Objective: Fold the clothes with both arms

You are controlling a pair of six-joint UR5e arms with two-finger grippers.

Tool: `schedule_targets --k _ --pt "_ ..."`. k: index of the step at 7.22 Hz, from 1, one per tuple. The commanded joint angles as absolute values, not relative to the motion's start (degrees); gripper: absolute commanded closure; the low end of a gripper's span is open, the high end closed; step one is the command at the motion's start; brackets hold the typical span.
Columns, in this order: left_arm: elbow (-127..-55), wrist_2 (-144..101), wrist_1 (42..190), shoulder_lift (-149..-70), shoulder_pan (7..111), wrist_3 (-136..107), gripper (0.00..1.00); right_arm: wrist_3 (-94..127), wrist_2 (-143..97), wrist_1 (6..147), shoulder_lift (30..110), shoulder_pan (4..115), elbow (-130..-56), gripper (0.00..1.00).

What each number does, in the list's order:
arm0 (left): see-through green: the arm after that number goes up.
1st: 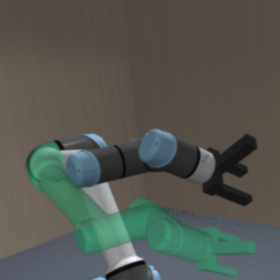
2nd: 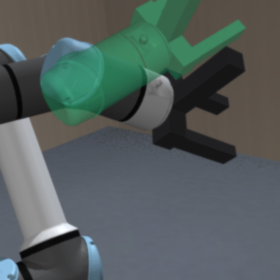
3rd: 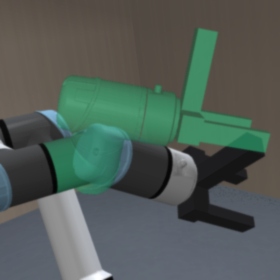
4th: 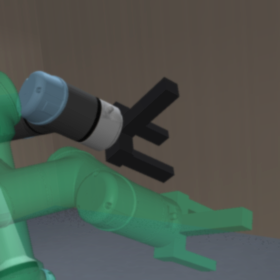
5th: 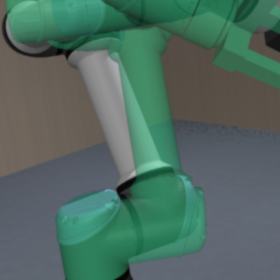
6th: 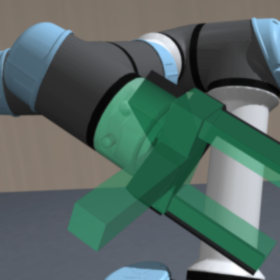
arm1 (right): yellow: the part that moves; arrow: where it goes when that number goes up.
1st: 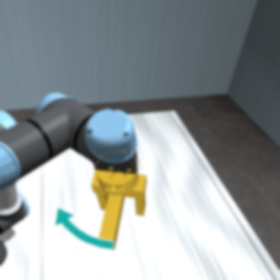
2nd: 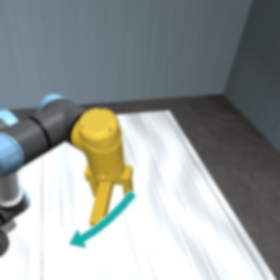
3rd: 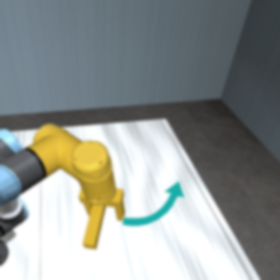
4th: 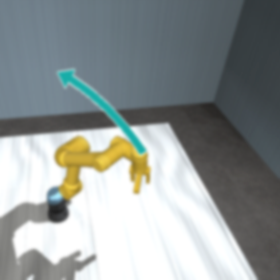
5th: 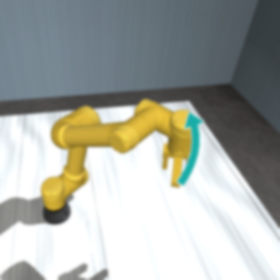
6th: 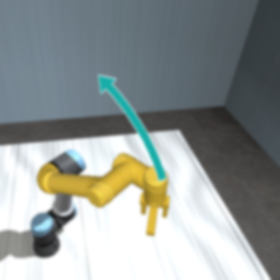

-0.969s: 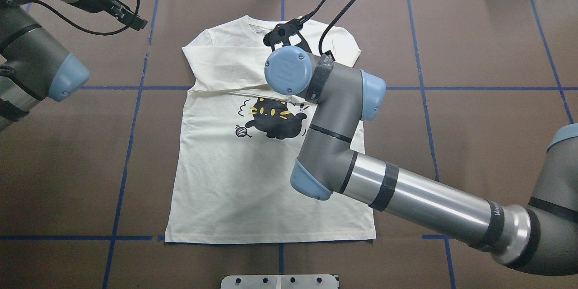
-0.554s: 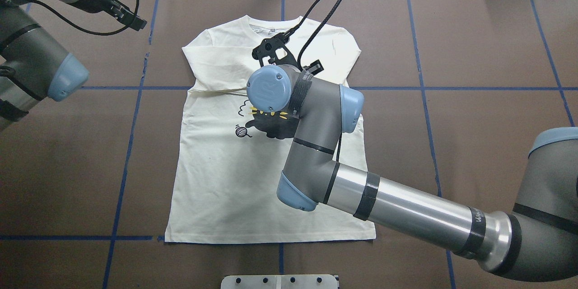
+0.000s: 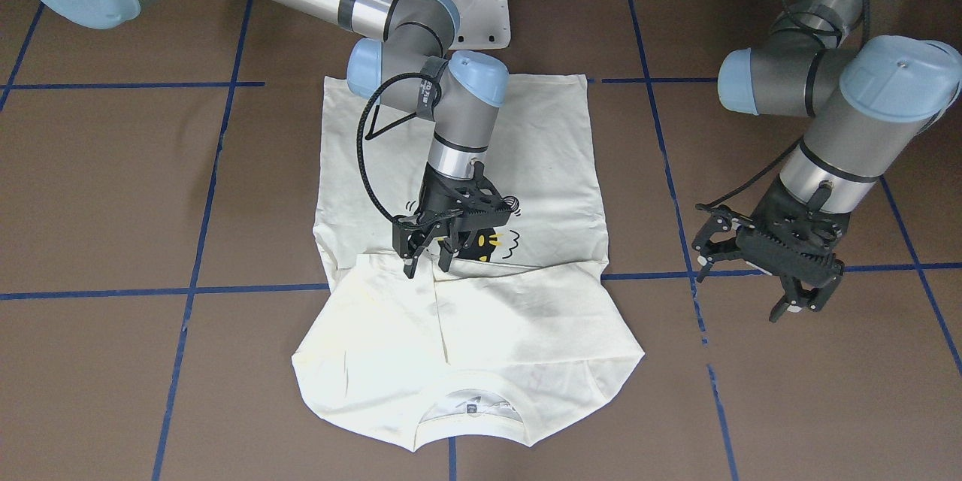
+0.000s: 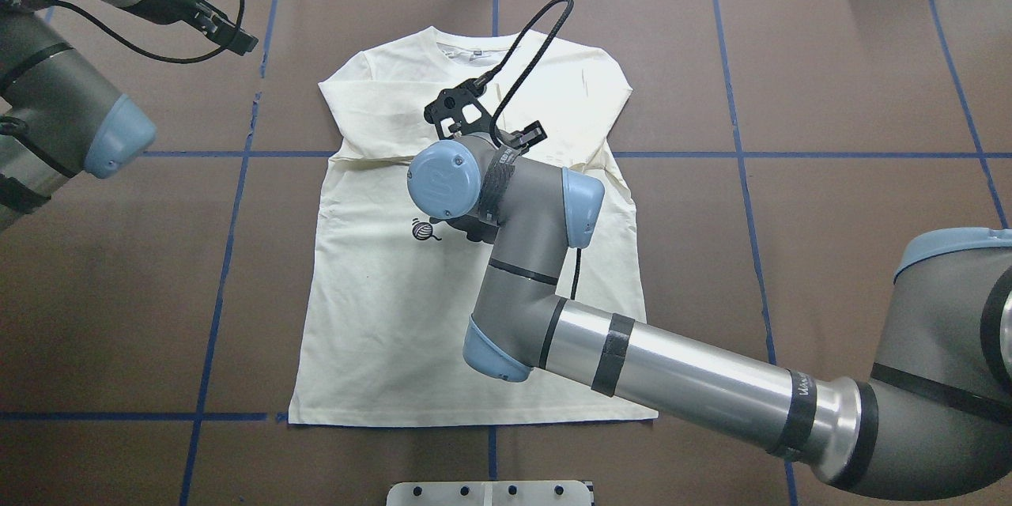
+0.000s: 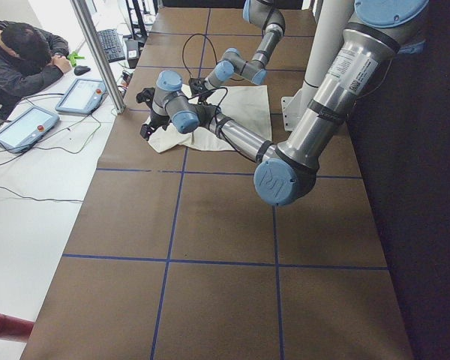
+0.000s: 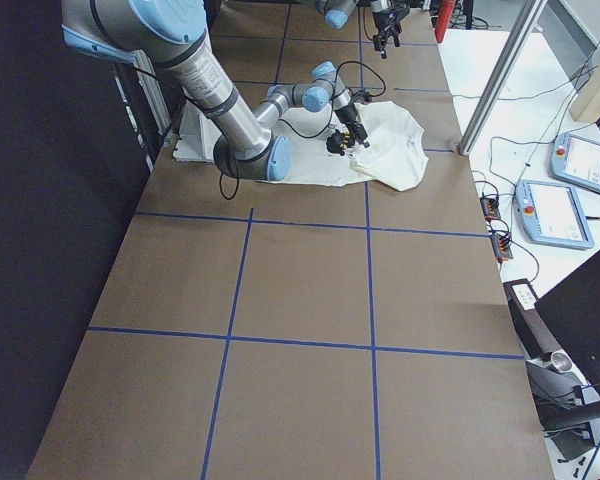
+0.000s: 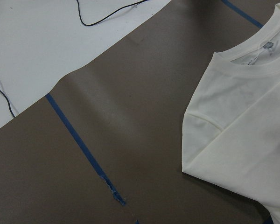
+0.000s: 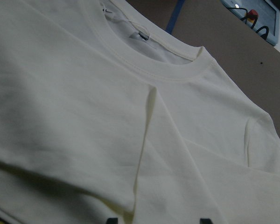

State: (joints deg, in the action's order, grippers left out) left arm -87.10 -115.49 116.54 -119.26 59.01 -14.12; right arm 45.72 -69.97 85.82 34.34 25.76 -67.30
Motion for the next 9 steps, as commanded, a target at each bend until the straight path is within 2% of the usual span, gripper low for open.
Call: schedule_targets --k 1,5,6,7,9 --pt "-87.1 -115.5 116.5 -119.2 59.0 -14.2 0.00 45.5 -70.0 85.8 34.9 25.4 -67.1 0.37" --pt "-87.1 -115.5 116.5 -119.2 59.0 -14.2 0.00 45.3 -70.3 86.2 35.4 25.4 -67.1 0.43" --pt "-87.1 -115.5 116.5 -119.2 59.0 -14.2 0.00 44.8 -70.4 86.3 35.3 25.4 -67.1 0.75" --pt "-87.1 -115.5 116.5 -119.2 59.0 -14.2 0.00 42.8 -70.5 86.4 35.2 25.6 -67.2 1.00" --pt "-87.1 -115.5 116.5 -119.2 59.0 -14.7 0.00 39.7 -70.6 86.4 35.2 26.8 -67.5 1.00"
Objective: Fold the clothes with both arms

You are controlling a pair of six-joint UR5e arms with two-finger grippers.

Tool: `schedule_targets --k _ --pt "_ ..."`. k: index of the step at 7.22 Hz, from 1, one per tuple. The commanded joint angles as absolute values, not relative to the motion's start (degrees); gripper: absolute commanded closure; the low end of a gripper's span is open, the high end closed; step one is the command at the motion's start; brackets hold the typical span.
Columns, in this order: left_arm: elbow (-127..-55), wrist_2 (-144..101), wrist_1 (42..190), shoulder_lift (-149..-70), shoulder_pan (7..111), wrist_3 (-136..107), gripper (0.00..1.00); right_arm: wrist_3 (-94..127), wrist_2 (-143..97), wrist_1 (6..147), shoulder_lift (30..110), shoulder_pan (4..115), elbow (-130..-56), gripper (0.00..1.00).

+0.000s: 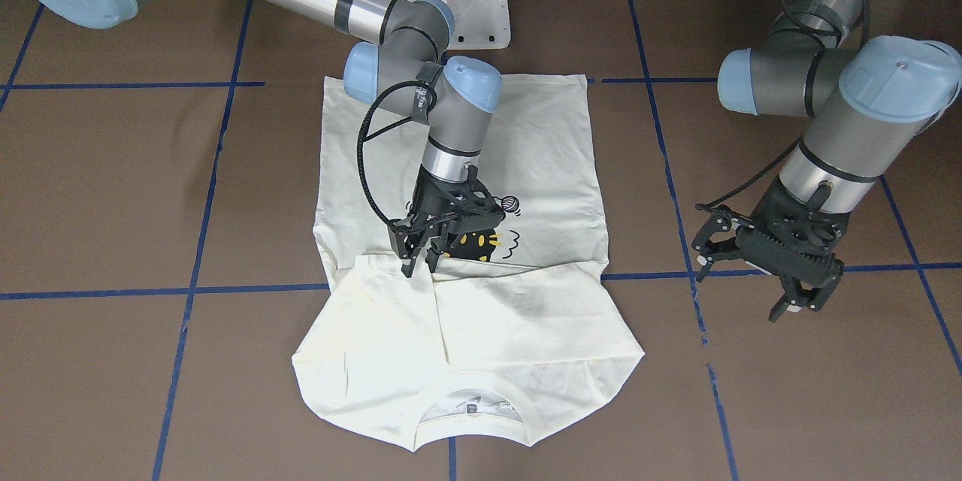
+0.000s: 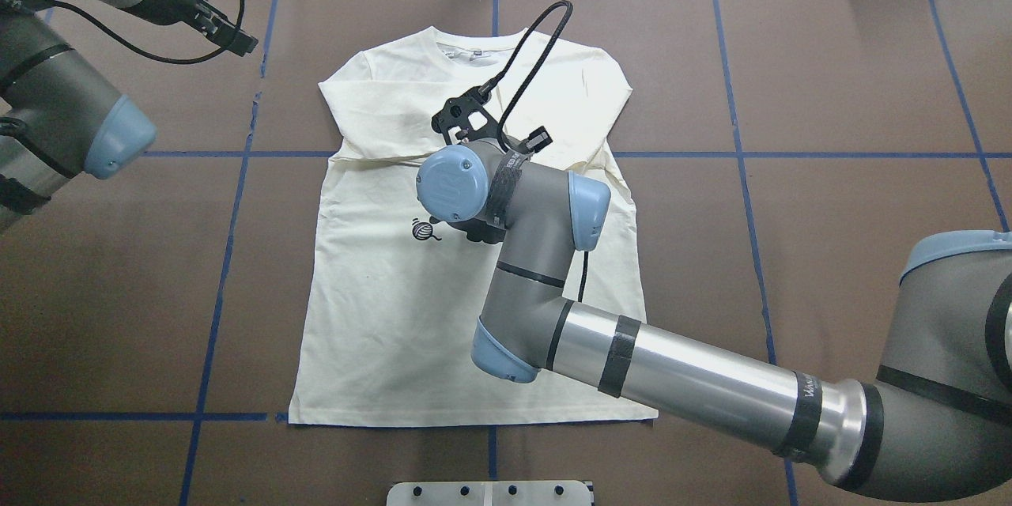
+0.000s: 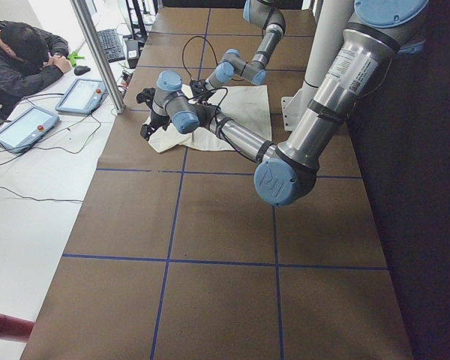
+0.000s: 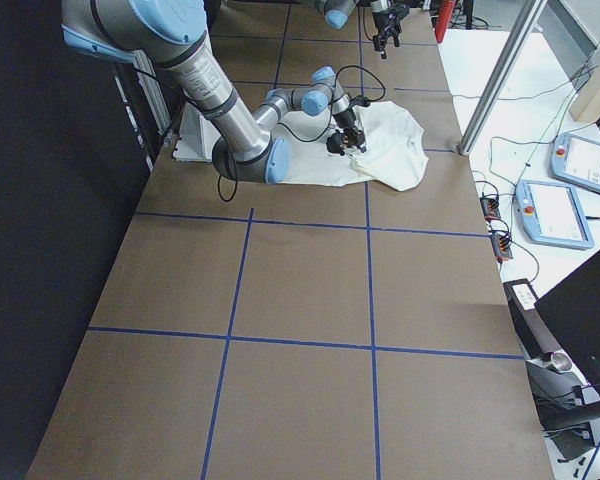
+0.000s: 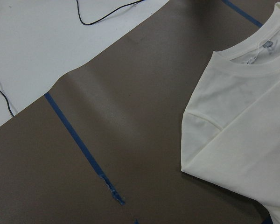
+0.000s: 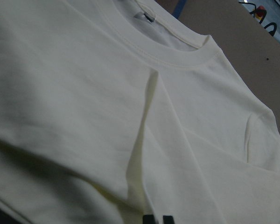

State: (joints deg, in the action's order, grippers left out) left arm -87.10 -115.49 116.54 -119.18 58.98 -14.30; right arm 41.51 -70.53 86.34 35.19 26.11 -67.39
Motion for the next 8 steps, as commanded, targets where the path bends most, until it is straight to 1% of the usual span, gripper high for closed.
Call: schedule_targets --k 1,4,6,7,8 --pt "-87.1 -115.5 116.5 -119.3 58.9 -15.9 0.00 39.2 -70.8 86.3 35.1 27.8 -67.6 1.00" --pt "-87.1 -115.5 118.0 -119.3 58.7 -17.3 0.00 31.1 -72.3 85.8 35.5 34.3 -67.4 1.00" --pt "-87.1 -115.5 118.1 -119.3 58.8 -17.4 0.00 30.3 -72.5 85.8 36.0 35.9 -66.8 1.00" --pt "-87.1 -115.5 118.1 -119.3 58.7 -17.4 0.00 30.3 -72.7 85.7 35.9 35.9 -66.5 0.75" --pt "-87.1 -115.5 118.1 -119.3 58.7 -17.4 0.00 30.2 -72.7 85.6 36.0 35.9 -66.2 0.42"
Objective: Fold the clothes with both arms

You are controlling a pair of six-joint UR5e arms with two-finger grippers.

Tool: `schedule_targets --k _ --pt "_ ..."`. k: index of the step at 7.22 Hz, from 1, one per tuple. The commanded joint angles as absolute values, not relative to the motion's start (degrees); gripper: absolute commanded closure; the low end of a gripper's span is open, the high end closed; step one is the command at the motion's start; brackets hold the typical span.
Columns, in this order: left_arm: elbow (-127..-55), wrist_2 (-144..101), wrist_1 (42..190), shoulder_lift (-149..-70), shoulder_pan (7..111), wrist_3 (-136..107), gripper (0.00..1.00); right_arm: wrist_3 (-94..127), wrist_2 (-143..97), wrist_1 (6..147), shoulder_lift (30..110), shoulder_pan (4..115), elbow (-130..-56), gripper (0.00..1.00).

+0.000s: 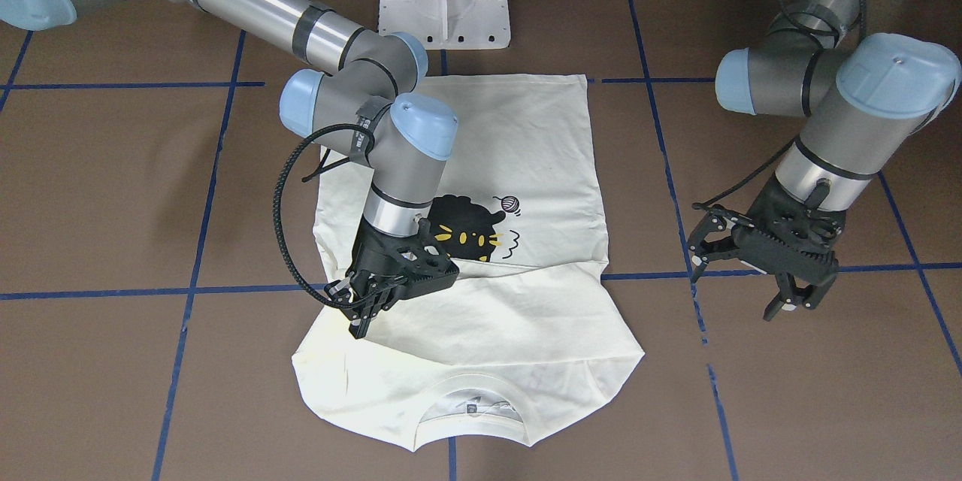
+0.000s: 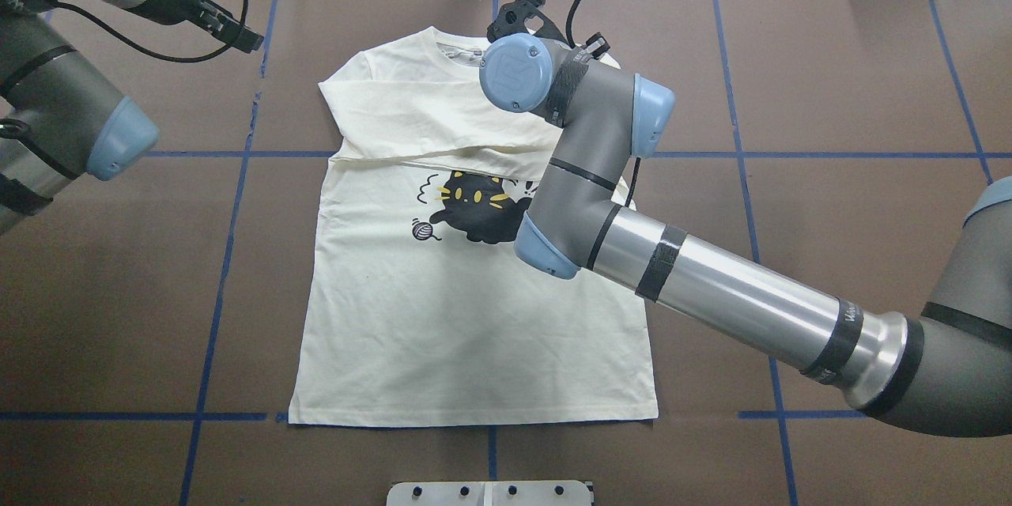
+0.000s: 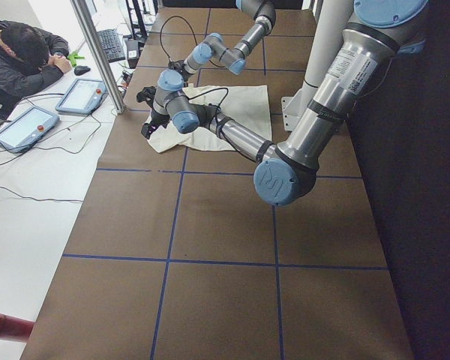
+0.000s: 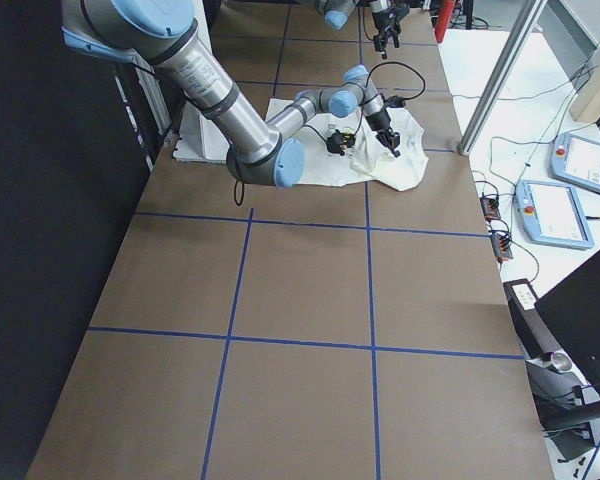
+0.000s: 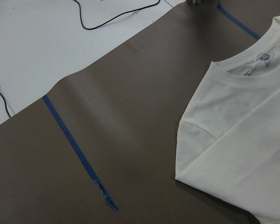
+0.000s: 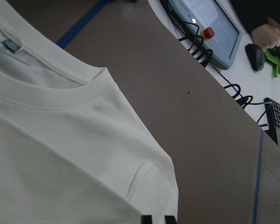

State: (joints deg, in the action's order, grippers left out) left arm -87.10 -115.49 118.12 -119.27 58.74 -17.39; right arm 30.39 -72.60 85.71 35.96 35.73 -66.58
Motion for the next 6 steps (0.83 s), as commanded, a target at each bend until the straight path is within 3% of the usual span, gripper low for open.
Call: schedule_targets --k 1,4,6 --pt "-87.1 -115.5 118.1 -119.3 58.8 -17.4 0.00 30.7 -72.7 85.0 35.9 35.9 -66.0 0.00" --pt "-88.4 -115.4 118.0 -119.3 58.5 -21.0 0.00 39.2 -86.9 78.9 36.3 39.4 -69.0 0.00" --pt "-94.3 -115.1 118.0 -115.8 55.6 -31.7 0.00 49.4 -97.3 79.1 43.5 40.0 -79.5 0.00"
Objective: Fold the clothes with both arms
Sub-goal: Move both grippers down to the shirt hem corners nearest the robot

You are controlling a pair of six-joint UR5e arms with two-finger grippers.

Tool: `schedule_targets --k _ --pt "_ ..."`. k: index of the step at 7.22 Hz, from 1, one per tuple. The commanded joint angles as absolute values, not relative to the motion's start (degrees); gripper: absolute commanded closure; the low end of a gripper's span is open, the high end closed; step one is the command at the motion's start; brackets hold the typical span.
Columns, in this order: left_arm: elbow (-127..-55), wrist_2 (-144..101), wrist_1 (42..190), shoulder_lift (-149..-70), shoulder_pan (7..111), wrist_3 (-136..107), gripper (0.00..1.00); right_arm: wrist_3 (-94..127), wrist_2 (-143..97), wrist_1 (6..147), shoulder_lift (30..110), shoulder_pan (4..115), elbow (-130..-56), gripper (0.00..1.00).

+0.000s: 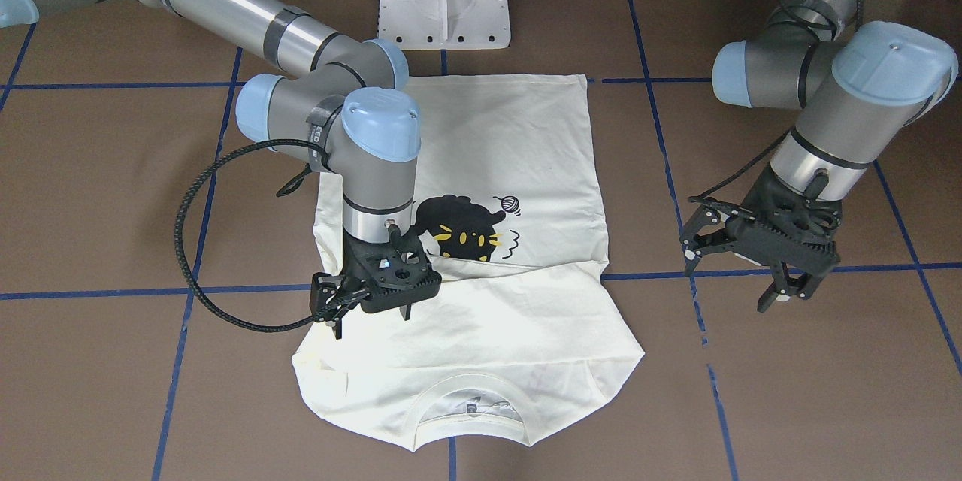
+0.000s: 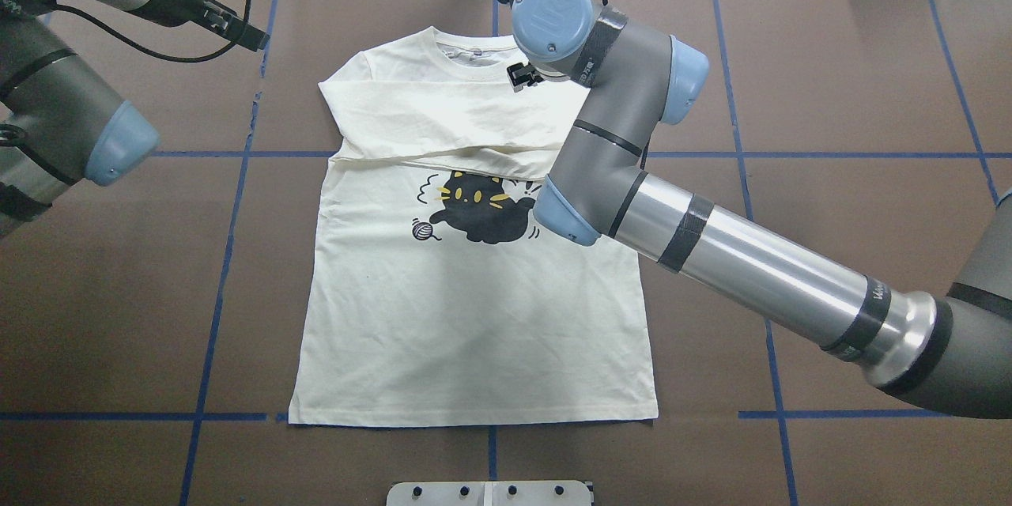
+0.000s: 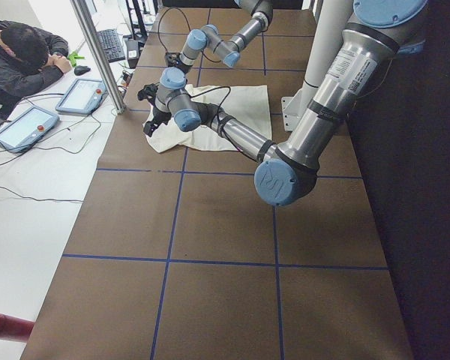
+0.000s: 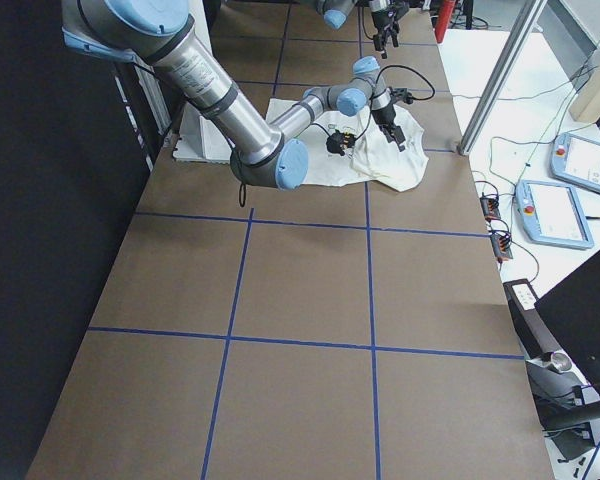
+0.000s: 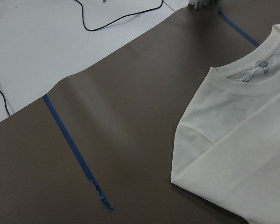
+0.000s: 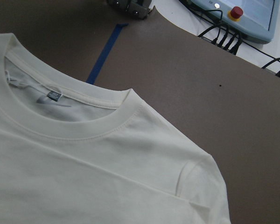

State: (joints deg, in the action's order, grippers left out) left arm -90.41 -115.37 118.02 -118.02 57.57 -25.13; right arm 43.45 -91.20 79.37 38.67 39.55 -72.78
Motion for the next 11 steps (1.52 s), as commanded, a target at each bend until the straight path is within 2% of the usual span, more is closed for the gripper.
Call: schedule_targets --k 1,2,3,6,7,8,9,11 --pt "-100.0 -115.0 117.9 -111.8 53.0 -36.8 0.00 54.8 -97.8 79.2 51.9 38.1 -90.5 0.00" --pt "-106.7 -112.4 117.9 -107.3 48.4 -44.8 0.00 60.3 -97.8 79.2 60.1 35.1 -100.7 0.00" --pt "-113.0 -105.7 117.9 -103.7 41.8 -54.2 0.00 70.6 -96.2 78.8 66.3 31.1 -107.7 0.00" --pt "-118.5 -92.1 119.1 -98.2 24.5 -73.4 0.00 95.5 -79.9 76.0 79.3 12.8 -121.4 0.01" --pt "-119.2 -88.8 123.0 -93.5 19.6 -79.0 0.00 101.5 -73.0 66.8 85.3 7.1 -122.1 0.02" --pt "-119.2 -83.3 128.2 -87.7 14.2 -83.6 0.06 102.4 -69.6 62.6 88.7 4.8 -122.8 0.02" --pt "-119.1 -80.9 129.0 -86.3 10.3 -90.9 0.22 103.9 -69.5 63.1 88.9 4.6 -123.4 0.04" --pt "-118.6 -78.8 126.1 -86.2 6.0 -94.9 0.30 104.3 -69.4 63.2 89.1 4.7 -123.2 0.04"
